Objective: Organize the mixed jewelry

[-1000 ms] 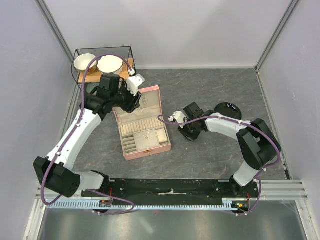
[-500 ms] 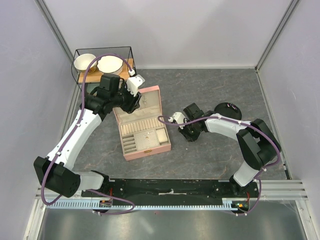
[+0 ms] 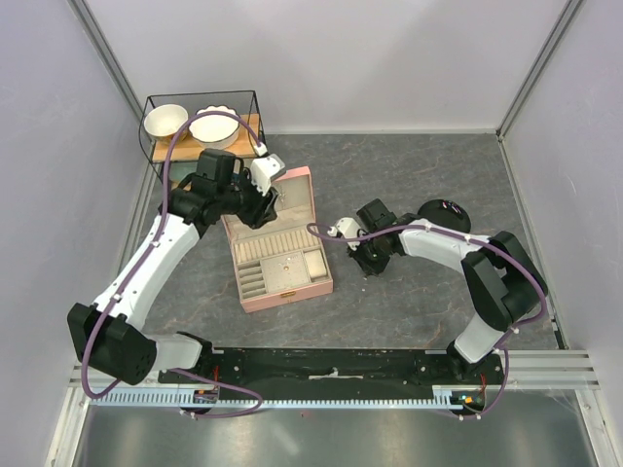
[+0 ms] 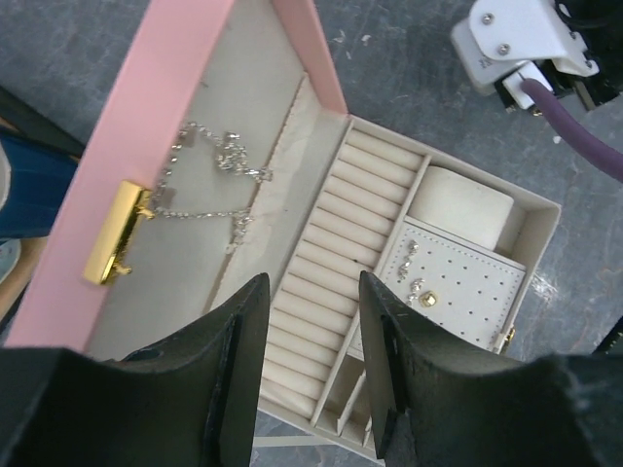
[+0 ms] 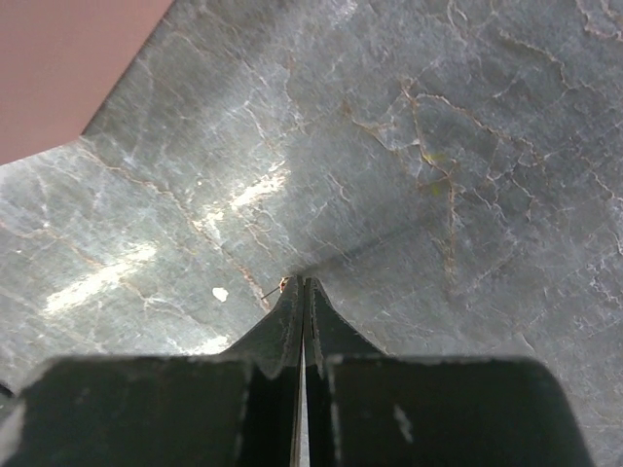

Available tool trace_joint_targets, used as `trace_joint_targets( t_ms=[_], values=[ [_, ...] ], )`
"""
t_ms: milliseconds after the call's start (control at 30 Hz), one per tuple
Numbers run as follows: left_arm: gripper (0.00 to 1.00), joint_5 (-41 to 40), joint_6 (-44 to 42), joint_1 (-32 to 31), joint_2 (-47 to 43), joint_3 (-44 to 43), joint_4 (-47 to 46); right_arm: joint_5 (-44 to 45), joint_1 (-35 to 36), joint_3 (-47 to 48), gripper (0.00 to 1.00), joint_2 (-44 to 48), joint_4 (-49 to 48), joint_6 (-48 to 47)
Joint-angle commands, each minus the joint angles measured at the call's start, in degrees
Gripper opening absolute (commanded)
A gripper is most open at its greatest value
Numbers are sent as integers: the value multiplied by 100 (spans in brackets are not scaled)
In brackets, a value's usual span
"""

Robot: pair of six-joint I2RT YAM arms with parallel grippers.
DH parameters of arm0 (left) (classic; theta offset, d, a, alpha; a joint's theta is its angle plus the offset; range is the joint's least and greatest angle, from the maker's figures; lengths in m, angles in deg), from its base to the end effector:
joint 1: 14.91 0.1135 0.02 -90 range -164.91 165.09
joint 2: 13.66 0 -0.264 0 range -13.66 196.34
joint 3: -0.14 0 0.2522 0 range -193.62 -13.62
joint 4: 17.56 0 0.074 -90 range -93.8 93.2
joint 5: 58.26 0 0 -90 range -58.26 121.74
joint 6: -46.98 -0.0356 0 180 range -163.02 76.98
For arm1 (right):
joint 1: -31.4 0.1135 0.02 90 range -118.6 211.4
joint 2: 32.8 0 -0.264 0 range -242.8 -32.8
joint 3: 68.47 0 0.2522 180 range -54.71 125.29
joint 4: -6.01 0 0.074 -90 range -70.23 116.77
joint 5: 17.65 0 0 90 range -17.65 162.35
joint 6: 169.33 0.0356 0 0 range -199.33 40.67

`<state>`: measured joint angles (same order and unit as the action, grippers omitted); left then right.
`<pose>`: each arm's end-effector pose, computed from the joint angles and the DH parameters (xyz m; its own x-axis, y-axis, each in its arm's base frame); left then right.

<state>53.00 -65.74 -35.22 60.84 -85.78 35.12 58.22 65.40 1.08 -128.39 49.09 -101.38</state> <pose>0.2555 -0.1083 0.3472 -0.3468 0.5122 -0.7858 0.7730 0.6305 0.0698 0.2530 0.1811 0.1641 -0.4873 -0.7678 -0.4160 -0.8603 0.5039 0.0776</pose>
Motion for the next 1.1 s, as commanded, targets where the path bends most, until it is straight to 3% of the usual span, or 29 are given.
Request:
trace_joint_targets(
  t_ms=[0,233,433,533,733,867,1067],
  values=[
    [49,704,-250,19,-120,88,-121,-327,10,415,0,164,302,112],
    [49,897,-338,19,-146,167,-130,-388,19,512,0,199,460,156],
    [48,1573,-198,19,-208,404,-525,-739,-16,1372,0,357,908,279],
    [48,1802,-14,1,-260,589,-997,-1458,-200,2057,0,348,1181,454],
    [47,2321,329,-42,-252,932,-2158,-3972,-1314,3244,0,-64,1313,1263],
    [46,2269,382,-165,-85,967,-3001,-4650,-1545,3693,0,-179,1225,1623],
    [45,1672,620,-622,152,1099,-4233,-5477,-1668,3606,0,-232,-12,2924]
  ],
)
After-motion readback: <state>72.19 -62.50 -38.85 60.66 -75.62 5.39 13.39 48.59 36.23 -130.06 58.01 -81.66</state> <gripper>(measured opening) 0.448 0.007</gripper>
